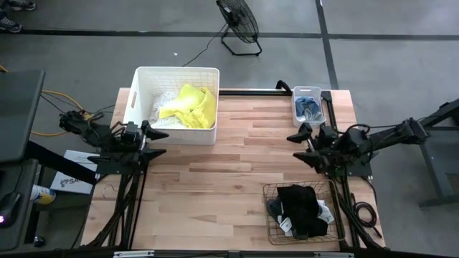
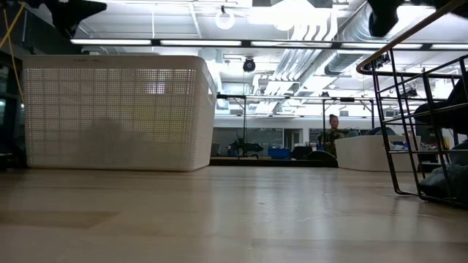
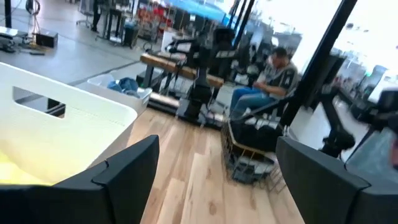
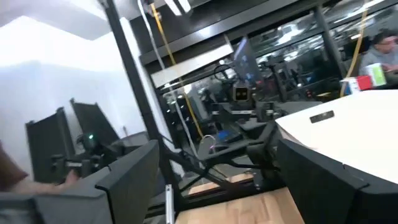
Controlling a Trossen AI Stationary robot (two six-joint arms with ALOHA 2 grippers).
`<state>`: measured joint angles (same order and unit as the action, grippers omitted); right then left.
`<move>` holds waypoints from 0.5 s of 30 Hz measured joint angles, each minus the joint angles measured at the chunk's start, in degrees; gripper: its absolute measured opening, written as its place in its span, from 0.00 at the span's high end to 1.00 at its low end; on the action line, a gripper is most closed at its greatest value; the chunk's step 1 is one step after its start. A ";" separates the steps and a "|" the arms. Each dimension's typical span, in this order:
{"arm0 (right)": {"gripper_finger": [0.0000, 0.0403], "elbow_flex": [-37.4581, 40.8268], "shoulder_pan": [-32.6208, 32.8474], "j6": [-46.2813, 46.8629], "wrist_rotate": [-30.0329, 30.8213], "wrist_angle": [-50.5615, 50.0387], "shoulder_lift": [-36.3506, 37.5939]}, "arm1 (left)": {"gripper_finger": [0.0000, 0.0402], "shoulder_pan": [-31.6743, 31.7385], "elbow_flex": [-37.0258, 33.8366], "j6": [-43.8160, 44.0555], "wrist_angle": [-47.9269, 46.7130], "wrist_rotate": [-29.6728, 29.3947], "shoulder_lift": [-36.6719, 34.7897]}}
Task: Pick & Place Cloths
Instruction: Return to Home Position
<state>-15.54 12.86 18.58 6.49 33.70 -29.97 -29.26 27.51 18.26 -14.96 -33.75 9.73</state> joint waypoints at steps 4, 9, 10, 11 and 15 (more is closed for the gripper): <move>0.22 4.69 -0.86 0.05 1.92 2.45 2.51 | 0.21 0.00 -3.99 -0.10 5.26 -0.62 -2.02; 0.22 8.98 -4.05 1.91 0.26 4.47 4.95 | 0.21 0.00 -6.01 0.09 6.36 -3.99 -4.86; 0.22 10.24 -4.94 2.28 -0.59 6.01 5.43 | 0.21 0.00 -6.25 0.12 6.39 -4.34 -5.33; 0.22 11.47 -5.80 2.52 -1.49 7.72 5.84 | 0.21 0.00 -6.52 0.18 6.70 -4.62 -5.64; 0.22 15.01 -9.08 5.15 -3.67 10.81 7.39 | 0.21 0.00 -7.63 0.22 7.49 -4.84 -6.10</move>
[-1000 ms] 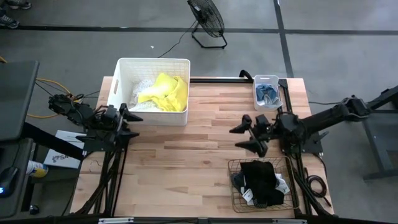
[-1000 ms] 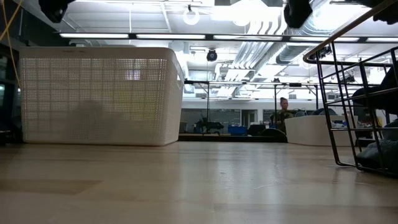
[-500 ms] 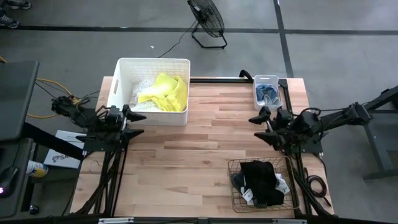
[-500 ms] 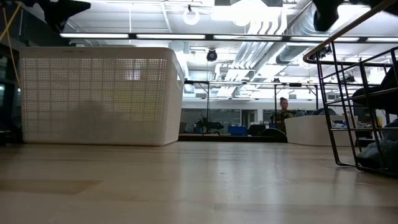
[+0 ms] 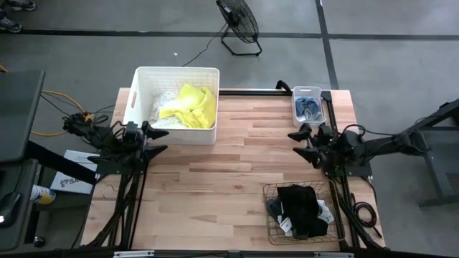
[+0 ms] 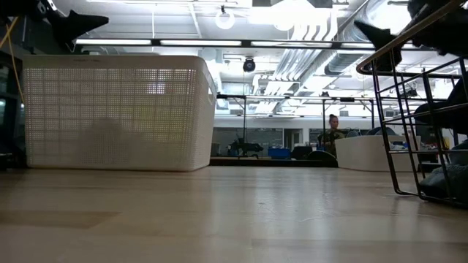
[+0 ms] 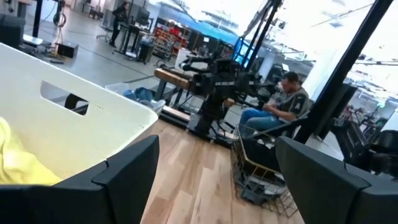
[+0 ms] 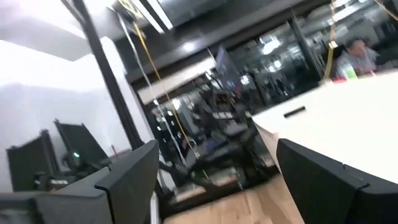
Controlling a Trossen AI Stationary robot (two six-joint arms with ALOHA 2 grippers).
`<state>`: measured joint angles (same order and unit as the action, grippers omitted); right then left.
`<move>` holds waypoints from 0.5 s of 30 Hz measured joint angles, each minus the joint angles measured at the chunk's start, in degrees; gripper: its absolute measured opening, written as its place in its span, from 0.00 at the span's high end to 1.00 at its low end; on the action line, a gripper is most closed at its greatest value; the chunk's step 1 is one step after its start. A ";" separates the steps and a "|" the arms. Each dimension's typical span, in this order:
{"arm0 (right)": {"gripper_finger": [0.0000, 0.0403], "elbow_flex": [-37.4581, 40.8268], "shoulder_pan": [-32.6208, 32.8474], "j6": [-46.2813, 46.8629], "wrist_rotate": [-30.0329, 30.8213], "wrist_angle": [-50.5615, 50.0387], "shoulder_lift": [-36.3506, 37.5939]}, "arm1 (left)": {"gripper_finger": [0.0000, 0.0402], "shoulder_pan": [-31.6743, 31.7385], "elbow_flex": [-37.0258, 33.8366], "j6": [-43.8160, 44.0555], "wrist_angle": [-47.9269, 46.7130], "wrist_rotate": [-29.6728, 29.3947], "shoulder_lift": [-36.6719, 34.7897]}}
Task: Pick & Place Cloths
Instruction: Return to Home Position
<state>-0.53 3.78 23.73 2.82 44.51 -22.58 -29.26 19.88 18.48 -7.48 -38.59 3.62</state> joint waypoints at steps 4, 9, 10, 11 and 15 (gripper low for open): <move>0.22 0.02 -2.91 1.99 -2.12 -4.07 0.05 | 0.21 0.00 -1.08 1.41 0.62 -0.08 -0.05; 0.22 0.04 -6.48 3.84 -6.88 -7.79 0.06 | 0.21 0.00 -2.21 2.83 0.50 -0.41 -0.03; 0.22 0.04 -7.08 4.54 -7.92 -8.89 0.06 | 0.21 0.00 -2.31 2.90 0.52 -0.57 -0.03; 0.22 0.04 -7.57 4.97 -8.76 -10.13 0.06 | 0.21 0.00 -2.37 2.99 0.49 -0.63 -0.03; 0.22 0.06 -9.11 6.07 -10.89 -14.05 0.06 | 0.21 0.00 -2.39 3.00 0.49 -1.65 -0.03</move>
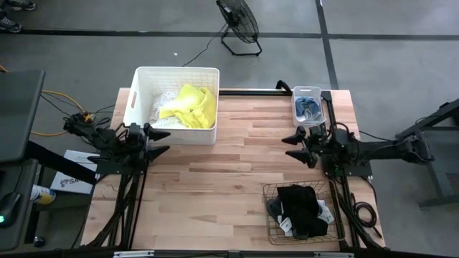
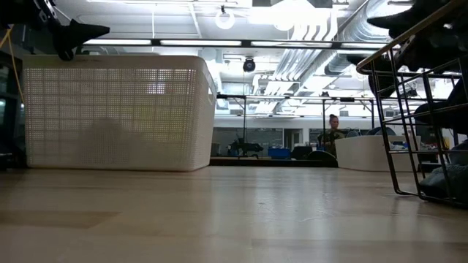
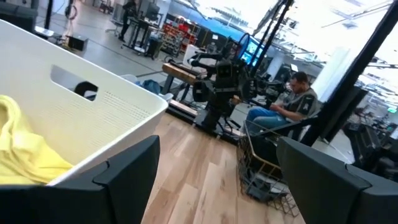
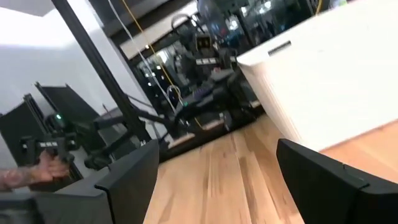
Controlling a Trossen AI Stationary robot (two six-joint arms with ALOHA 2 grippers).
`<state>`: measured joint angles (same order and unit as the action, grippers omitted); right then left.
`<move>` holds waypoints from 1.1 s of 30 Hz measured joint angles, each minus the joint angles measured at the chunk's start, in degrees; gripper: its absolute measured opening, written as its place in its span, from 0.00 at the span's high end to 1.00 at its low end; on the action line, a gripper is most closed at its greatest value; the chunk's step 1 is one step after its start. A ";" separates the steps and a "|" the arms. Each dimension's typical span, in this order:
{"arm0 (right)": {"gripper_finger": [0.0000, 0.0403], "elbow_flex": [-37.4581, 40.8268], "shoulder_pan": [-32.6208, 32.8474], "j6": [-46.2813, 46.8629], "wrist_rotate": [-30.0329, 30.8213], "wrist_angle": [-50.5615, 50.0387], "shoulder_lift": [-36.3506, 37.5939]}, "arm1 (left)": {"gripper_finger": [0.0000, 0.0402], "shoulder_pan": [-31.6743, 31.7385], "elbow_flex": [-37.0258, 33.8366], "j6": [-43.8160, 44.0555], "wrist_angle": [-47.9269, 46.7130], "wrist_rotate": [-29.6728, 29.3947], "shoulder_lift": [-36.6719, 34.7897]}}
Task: Pick & Place Cloths
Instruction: Return to Home Position
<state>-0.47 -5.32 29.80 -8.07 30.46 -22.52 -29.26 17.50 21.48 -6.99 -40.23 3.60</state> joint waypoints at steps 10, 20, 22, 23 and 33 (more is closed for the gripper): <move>0.22 0.02 -1.59 -2.32 1.38 -7.20 0.02 | 0.21 0.00 0.00 1.26 -0.54 -0.87 0.00; 0.22 0.04 -1.59 -5.66 10.04 -13.53 0.00 | 0.21 0.00 0.00 2.64 -0.48 -0.39 0.00; 0.22 0.04 -1.59 -5.64 10.07 -14.52 -0.02 | 0.21 0.00 0.00 2.64 -0.48 -0.39 0.00; 0.22 0.04 -1.59 -5.60 10.07 -14.72 -0.02 | 0.21 0.00 0.00 2.64 -0.48 -0.37 0.00; 0.22 0.07 -1.55 -0.38 9.11 -13.32 -0.02 | 0.21 0.00 0.00 2.96 -0.39 -0.32 0.00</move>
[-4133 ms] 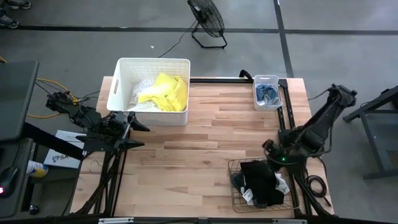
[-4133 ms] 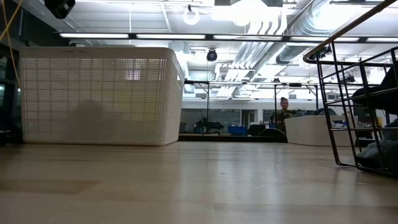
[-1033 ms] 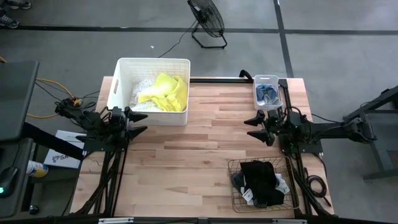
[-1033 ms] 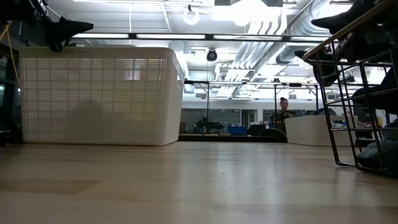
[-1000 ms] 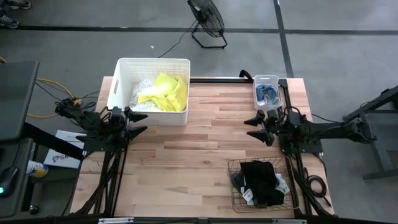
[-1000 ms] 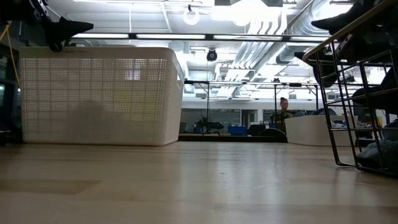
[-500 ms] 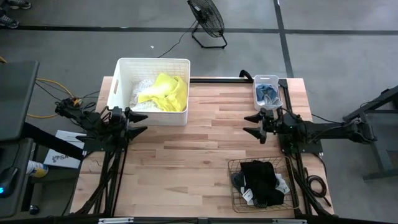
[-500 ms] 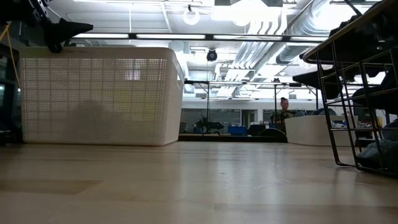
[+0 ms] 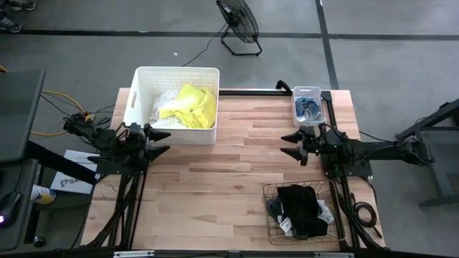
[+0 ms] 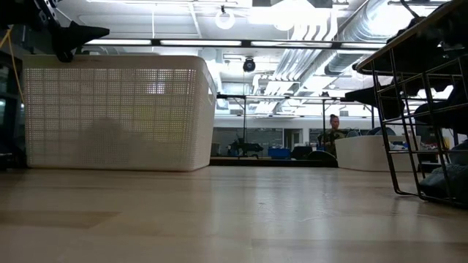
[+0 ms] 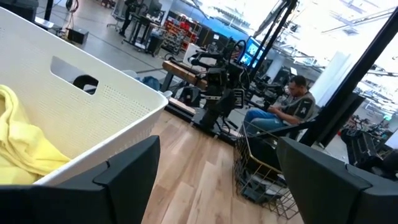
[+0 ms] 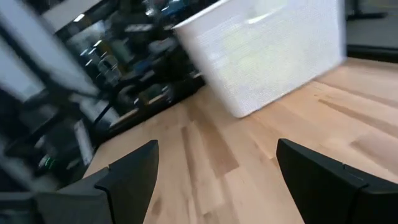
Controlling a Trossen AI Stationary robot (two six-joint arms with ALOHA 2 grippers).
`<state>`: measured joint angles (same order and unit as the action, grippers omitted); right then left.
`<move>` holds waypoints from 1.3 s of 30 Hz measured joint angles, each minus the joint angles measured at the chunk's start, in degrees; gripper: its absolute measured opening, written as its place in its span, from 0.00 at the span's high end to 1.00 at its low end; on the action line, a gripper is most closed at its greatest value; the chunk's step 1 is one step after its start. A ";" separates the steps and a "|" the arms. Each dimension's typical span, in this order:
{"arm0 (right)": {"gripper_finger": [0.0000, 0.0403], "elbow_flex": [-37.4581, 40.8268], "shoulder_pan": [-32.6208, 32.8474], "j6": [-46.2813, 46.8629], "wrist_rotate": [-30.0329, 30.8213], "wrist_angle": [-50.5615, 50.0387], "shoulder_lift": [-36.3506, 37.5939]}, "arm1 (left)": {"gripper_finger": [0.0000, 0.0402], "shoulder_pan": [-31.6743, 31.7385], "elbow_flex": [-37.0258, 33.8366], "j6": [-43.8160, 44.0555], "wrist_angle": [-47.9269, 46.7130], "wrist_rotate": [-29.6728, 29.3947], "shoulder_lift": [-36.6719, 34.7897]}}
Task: Pick & Place Cloths
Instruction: Return to Home Position
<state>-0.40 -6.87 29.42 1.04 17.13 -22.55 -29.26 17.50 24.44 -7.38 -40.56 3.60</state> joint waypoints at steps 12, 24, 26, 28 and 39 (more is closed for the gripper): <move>0.22 0.04 -1.55 -5.73 -6.43 -2.35 0.84 | 0.21 -0.04 0.00 -3.20 -3.32 -3.06 0.02; 0.22 0.07 -1.54 -7.35 -9.69 -4.13 3.14 | 0.21 0.00 -4.82 -7.22 -0.71 4.43 0.00; 0.22 0.09 -1.53 -7.70 -10.60 -4.10 3.54 | 0.21 0.00 -5.71 -9.25 0.72 6.82 -0.01; 0.22 0.09 -1.53 -8.04 -10.72 -4.12 3.93 | 0.21 0.00 -6.42 -10.55 2.10 9.03 -0.20; 0.22 0.09 -1.55 -8.84 -11.94 -4.84 5.07 | 0.21 0.00 -15.06 -12.21 13.78 23.00 -0.26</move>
<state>-0.32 -8.43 20.58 -10.90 12.29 -17.48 -29.26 2.44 12.23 6.40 -17.55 3.33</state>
